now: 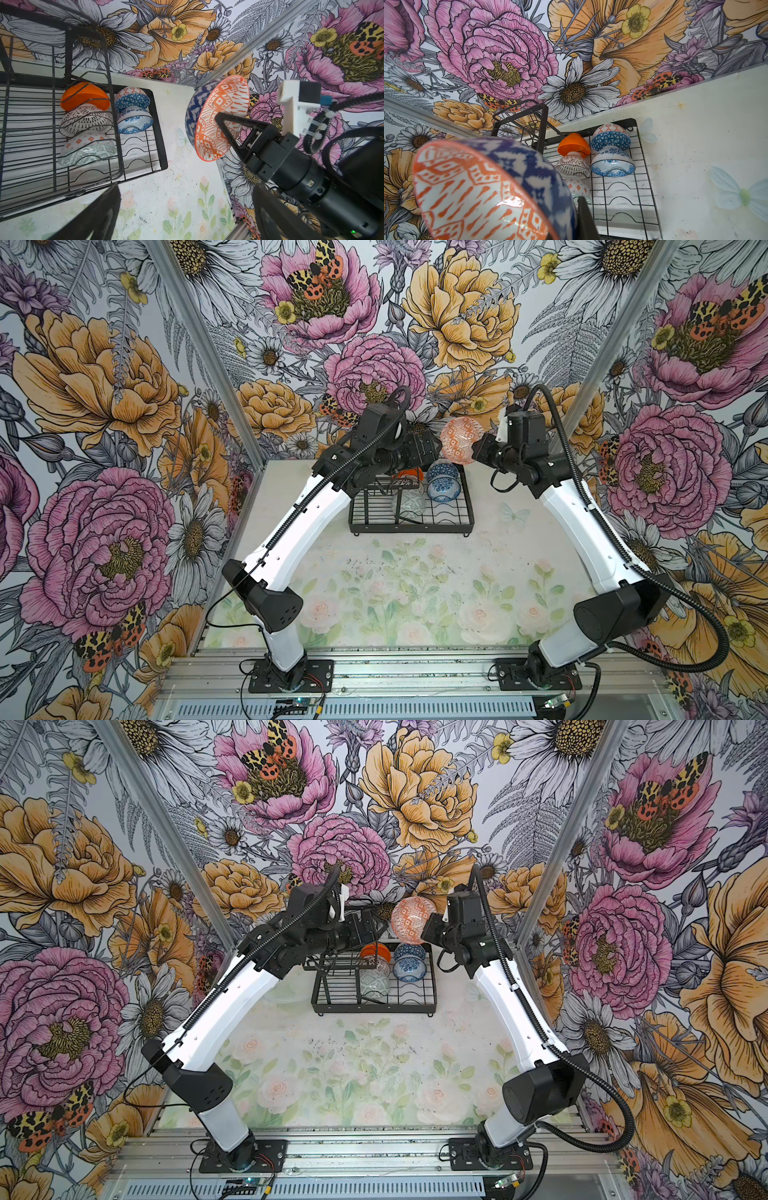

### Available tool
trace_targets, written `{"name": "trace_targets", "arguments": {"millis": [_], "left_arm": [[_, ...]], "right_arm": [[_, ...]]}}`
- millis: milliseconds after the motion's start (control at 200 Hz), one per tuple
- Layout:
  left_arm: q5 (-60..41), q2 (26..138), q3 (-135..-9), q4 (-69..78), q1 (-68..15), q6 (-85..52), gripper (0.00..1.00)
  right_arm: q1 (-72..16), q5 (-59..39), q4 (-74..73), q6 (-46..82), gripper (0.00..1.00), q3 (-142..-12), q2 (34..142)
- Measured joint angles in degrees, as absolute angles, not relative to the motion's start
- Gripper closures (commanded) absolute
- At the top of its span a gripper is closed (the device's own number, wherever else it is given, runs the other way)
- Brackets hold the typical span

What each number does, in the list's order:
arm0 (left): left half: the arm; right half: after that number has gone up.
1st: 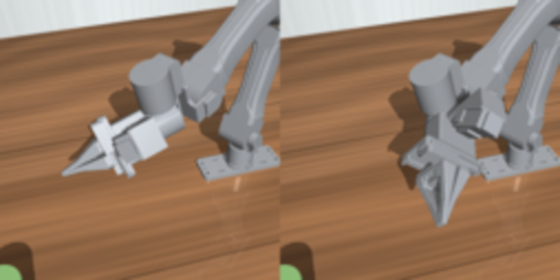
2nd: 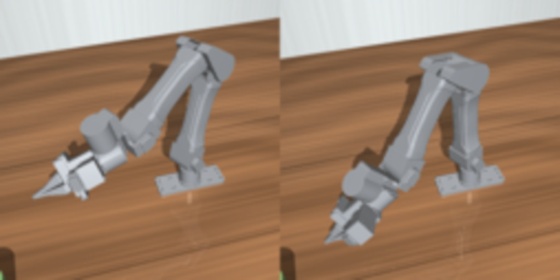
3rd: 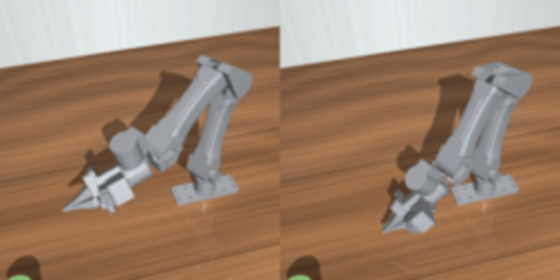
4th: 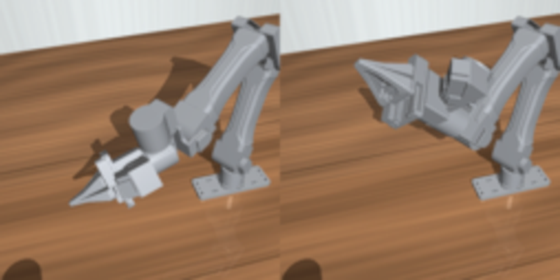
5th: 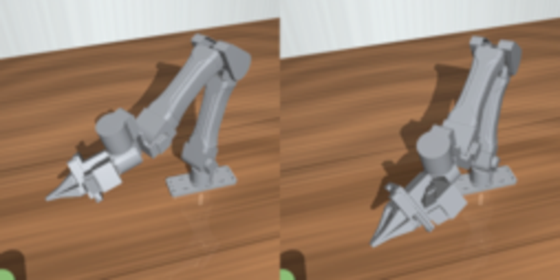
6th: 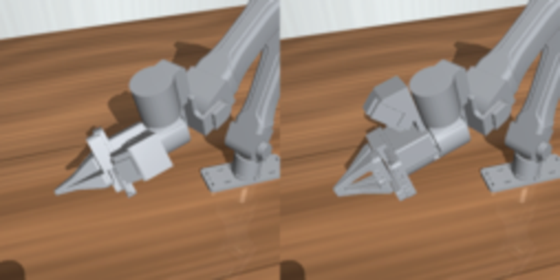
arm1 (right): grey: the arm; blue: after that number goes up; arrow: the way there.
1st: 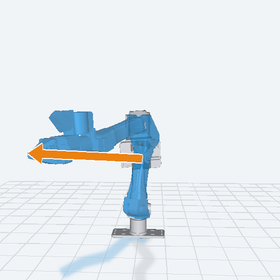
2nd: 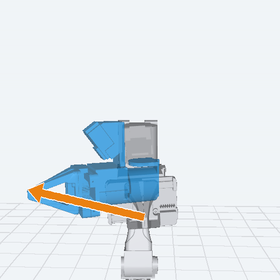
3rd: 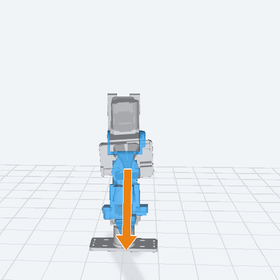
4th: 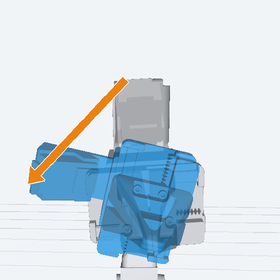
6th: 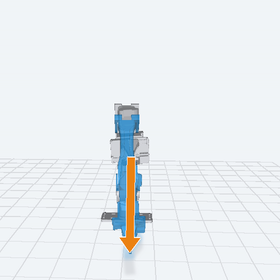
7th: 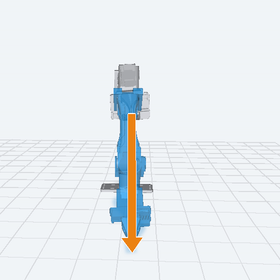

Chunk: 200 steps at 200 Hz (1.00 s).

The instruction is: Load the bowls into the dish rack

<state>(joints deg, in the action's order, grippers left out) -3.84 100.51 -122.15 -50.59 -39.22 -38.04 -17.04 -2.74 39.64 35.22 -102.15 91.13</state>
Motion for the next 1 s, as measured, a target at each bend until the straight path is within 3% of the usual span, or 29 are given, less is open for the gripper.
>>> {"name": "trace_targets", "arguments": {"millis": [375,555,761,1001], "left_arm": [[-3.05,100.25,-118.78,-49.82,-37.95,-38.20,0.02],[-3.03,98.76,-117.16,-49.39,-35.90,-38.59,0.10],[-1.74,94.19,-111.31,-46.76,-33.43,-41.15,0.29],[-0.43,93.12,-109.10,-43.72,-33.10,-43.09,0.33]], "right_arm": [[-24.38,1.67,40.07,31.53,1.00,-105.75,91.98],[-27.86,4.56,40.07,30.50,1.00,-109.01,94.52],[-31.27,7.62,40.10,30.28,1.00,-111.26,97.54],[-32.67,8.84,40.21,29.87,1.00,-112.97,99.15]]}}
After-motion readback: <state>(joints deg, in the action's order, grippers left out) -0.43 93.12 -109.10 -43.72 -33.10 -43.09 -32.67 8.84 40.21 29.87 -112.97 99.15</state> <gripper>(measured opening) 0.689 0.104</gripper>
